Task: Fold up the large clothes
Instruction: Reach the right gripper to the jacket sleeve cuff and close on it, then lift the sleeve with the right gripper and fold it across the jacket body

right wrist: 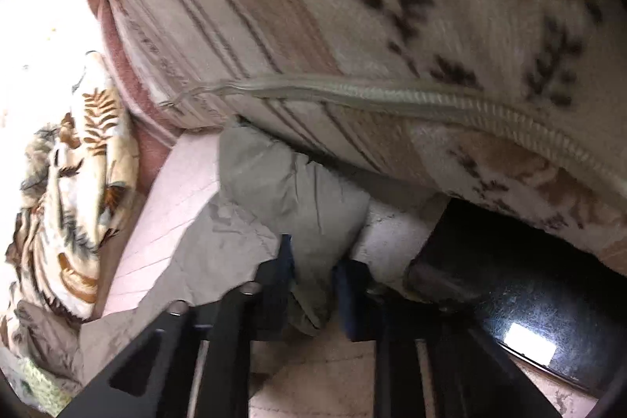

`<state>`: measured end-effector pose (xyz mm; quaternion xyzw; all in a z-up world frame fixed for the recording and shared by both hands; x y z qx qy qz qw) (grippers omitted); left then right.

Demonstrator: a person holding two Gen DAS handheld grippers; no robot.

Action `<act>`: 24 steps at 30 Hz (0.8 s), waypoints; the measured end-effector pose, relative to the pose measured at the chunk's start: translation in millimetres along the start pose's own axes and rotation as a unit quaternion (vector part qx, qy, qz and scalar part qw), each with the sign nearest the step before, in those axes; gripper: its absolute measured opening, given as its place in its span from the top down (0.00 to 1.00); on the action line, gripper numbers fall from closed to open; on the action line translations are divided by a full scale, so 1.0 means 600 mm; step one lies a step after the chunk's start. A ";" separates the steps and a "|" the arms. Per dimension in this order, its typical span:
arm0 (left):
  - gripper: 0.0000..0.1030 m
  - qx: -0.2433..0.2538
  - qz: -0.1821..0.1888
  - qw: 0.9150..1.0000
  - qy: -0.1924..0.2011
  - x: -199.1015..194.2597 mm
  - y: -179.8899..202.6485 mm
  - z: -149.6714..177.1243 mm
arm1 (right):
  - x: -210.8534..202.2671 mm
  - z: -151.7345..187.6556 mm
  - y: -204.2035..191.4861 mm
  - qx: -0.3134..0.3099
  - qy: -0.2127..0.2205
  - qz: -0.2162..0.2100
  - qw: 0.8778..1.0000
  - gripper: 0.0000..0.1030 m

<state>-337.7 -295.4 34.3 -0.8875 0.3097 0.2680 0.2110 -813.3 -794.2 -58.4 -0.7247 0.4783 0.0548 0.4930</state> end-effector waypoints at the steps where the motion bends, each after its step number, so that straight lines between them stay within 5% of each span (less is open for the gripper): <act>1: 0.00 -0.002 -0.001 1.000 0.000 -0.001 -0.001 0.000 | -0.006 -0.001 -0.006 -0.010 0.001 0.001 1.000 0.85; 7: 0.00 -0.022 -0.003 1.000 0.005 -0.012 -0.021 -0.007 | -0.073 -0.012 -0.078 -0.077 0.024 -0.013 0.997 0.87; 14: 0.00 -0.044 -0.016 0.999 0.007 -0.017 -0.058 -0.009 | -0.156 -0.013 -0.239 -0.161 0.046 -0.065 0.984 0.87; 24: 0.00 -0.063 -0.027 0.998 0.008 -0.020 -0.115 -0.014 | -0.250 0.085 -0.560 -0.273 0.032 -0.191 0.942 0.87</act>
Point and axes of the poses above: each gripper's, at about its wrist camera, not at the fingertips, and x roughly the way its jaws point, y to its right, z to its underside, the point moved 7 cm from there along x, roughly the way its jaws point, and after that the axes turned 13 degrees about -z, right-handed, at the moved point
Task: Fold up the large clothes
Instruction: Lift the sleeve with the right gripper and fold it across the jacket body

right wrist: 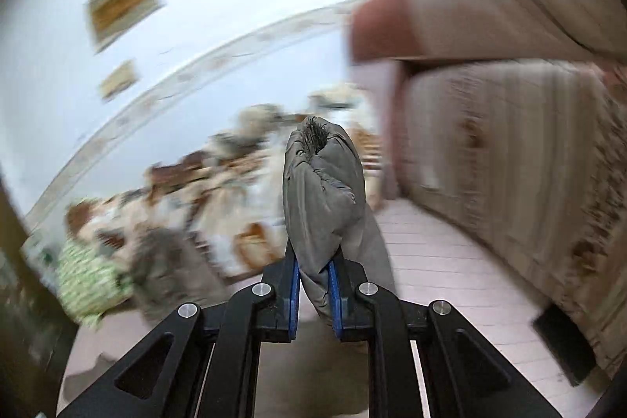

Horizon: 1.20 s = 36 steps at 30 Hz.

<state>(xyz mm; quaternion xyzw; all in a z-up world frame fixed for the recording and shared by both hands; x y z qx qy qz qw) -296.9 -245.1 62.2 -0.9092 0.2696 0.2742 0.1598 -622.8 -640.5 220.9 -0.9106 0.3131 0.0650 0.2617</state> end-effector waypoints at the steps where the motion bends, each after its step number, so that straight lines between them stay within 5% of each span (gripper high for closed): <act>1: 0.00 -0.001 -0.002 1.000 -0.001 0.002 -0.006 -0.001 | 0.011 0.002 -0.033 -0.010 -0.005 -0.012 1.000 0.87; 9: 0.00 -0.034 -0.033 0.999 0.002 0.020 -0.085 -0.019 | 0.087 0.087 -0.302 -0.079 -0.072 -0.114 0.988 0.87; 16: 0.00 -0.083 -0.050 0.995 -0.035 0.069 -0.147 -0.028 | 0.193 0.213 -0.442 -0.078 -0.149 -0.159 0.973 0.87; 28: 0.00 -0.115 -0.058 0.990 -0.061 0.113 -0.176 -0.035 | 0.369 0.498 -0.490 -0.076 -0.294 -0.165 0.939 0.86; 32: 0.00 -0.120 -0.050 0.989 -0.065 0.128 -0.165 -0.049 | 0.375 0.548 -0.495 -0.081 -0.341 -0.169 0.921 0.52; 36: 0.00 -0.107 -0.049 0.992 -0.050 0.137 -0.143 -0.074 | 0.324 0.514 -0.490 -0.080 -0.329 -0.204 0.918 0.51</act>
Point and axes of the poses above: each gripper's, at about its wrist camera, not at the fingertips, and x roughly the way its jaws point, y to its right, z to its underside, the point moved 7 cm from there along x, roughly the way its jaws point, and after that the axes turned 13 degrees about -z, right-handed, at the moved point
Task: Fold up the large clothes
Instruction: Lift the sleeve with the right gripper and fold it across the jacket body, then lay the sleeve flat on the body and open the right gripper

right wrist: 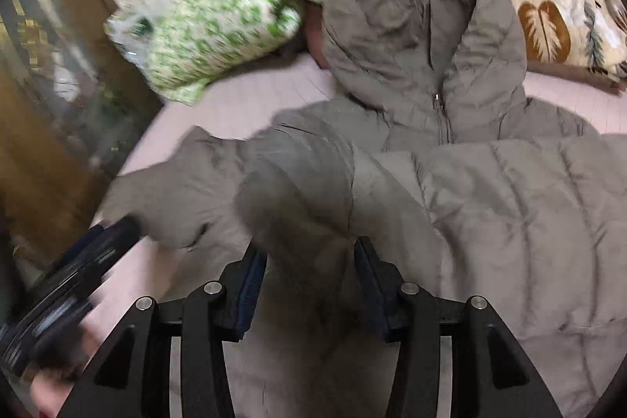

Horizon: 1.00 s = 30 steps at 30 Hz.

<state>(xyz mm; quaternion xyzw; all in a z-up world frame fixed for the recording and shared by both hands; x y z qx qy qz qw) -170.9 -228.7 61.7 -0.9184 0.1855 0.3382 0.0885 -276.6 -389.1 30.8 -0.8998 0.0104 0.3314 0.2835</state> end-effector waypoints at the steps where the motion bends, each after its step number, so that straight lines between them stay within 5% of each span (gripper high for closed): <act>1: 0.00 0.003 0.004 1.000 0.001 0.001 0.008 -0.004 | -0.031 -0.003 0.004 -0.008 0.014 0.002 1.000 0.51; 5: 0.00 0.022 0.041 0.999 -0.009 0.009 0.064 -0.007 | -0.175 -0.017 0.086 -0.011 0.081 0.103 0.991 0.51; 9: 0.01 0.079 0.030 0.996 -0.019 0.036 0.134 0.015 | -0.246 0.004 0.217 0.008 0.072 0.255 0.964 0.77; 15: 0.02 0.124 -0.006 0.987 -0.102 0.122 0.176 0.071 | -0.210 0.052 0.344 0.084 0.026 0.242 0.966 0.77; 18: 0.00 0.115 0.006 0.982 -0.149 0.159 0.178 0.094 | -0.172 0.073 0.368 0.090 -0.023 0.243 0.966 0.77; 26: 0.01 0.100 0.008 0.991 -0.092 0.110 0.170 0.061 | -0.189 0.059 0.360 0.111 -0.024 0.237 0.965 0.75; 28: 0.01 0.090 0.008 0.994 -0.069 0.091 0.164 0.044 | -0.212 0.046 0.331 0.117 -0.004 0.209 0.971 0.63; 30: 0.01 0.067 0.027 0.996 -0.055 0.067 0.159 0.033 | -0.243 0.031 0.288 0.110 0.034 0.183 0.976 0.13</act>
Point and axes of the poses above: each gripper's, at about its wrist camera, not at the fingertips, and x roughly the way its jaws point, y to its right, z to its underside, the point moved 7 cm from there along x, roughly the way its jaws point, and after that the axes turned 13 degrees about -z, right-handed, at the moved point
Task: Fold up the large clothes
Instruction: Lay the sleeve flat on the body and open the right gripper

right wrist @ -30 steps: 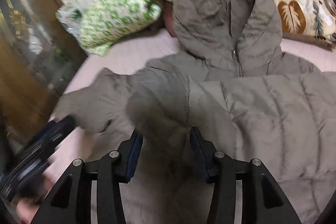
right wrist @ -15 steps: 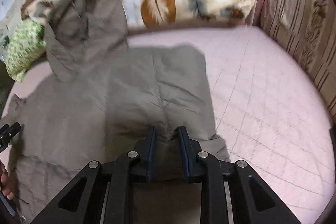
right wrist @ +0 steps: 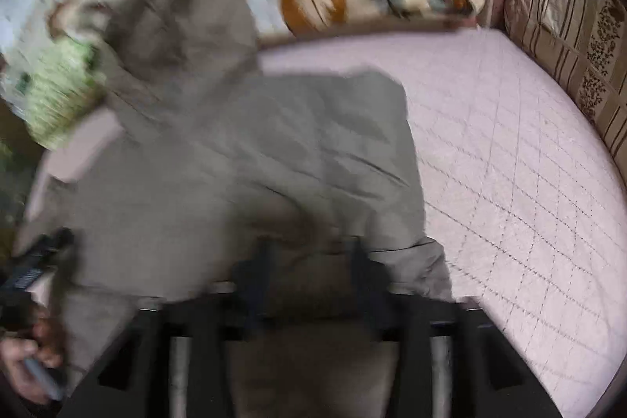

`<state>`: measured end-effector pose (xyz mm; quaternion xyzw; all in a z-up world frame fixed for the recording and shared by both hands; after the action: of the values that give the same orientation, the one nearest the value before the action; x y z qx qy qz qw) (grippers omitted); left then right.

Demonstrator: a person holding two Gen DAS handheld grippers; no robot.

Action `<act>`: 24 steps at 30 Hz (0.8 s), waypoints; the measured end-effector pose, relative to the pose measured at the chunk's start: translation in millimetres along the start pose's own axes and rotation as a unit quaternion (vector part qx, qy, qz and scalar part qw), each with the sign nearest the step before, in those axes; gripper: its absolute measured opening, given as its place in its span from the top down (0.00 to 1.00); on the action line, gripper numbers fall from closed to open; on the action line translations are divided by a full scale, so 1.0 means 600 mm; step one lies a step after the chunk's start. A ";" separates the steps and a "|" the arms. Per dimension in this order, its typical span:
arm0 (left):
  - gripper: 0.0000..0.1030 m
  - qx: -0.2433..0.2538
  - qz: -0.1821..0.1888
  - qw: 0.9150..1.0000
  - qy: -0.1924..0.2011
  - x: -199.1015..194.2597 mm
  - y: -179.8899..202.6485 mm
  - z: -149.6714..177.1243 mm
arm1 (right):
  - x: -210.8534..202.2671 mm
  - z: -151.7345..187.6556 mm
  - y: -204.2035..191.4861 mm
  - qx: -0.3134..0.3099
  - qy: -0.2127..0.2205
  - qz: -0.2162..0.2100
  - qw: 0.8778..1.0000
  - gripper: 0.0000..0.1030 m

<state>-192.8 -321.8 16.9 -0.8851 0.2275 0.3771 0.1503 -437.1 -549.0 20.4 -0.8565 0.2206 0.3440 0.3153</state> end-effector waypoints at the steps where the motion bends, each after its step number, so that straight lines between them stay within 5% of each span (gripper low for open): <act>1: 0.01 -0.009 0.006 1.000 0.006 -0.011 -0.001 -0.001 | -0.013 -0.002 -0.013 -0.004 0.016 -0.004 1.000 0.06; 3: 0.01 -0.015 0.010 1.000 0.017 -0.031 0.000 -0.002 | -0.041 -0.002 -0.046 -0.026 0.048 -0.022 0.998 0.04; 7: 0.01 0.012 -0.006 0.999 0.045 -0.053 0.009 0.005 | -0.019 0.029 -0.095 -0.082 0.027 0.017 0.996 0.05; 9: 0.01 0.029 -0.023 0.998 0.055 -0.058 0.015 0.008 | 0.018 0.065 -0.117 -0.119 -0.003 0.041 0.992 0.17; 12: 0.01 0.037 -0.018 0.998 0.051 -0.054 0.024 0.014 | 0.057 0.093 -0.113 -0.138 -0.024 0.069 0.988 0.19; 17: 0.01 0.059 -0.016 0.997 0.051 -0.054 0.037 0.023 | 0.104 0.119 -0.078 -0.151 -0.053 0.113 0.981 0.01; 24: 0.01 0.045 -0.006 0.998 0.047 -0.059 0.029 0.022 | 0.104 0.125 -0.064 -0.127 -0.046 0.086 0.987 0.01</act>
<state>-231.5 -320.6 32.5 -0.8954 0.2459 0.3239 0.1815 -406.5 -480.4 -52.3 -0.8504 0.2335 0.4345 0.1832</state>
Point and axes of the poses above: each gripper's, at about its wrist camera, not at the fingertips, and x roughly the way its jaws point, y to its right, z to its underside, the point moved 7 cm from there along x, roughly the way its jaws point, and after that the axes turned 13 degrees about -z, right-handed, at the moved point
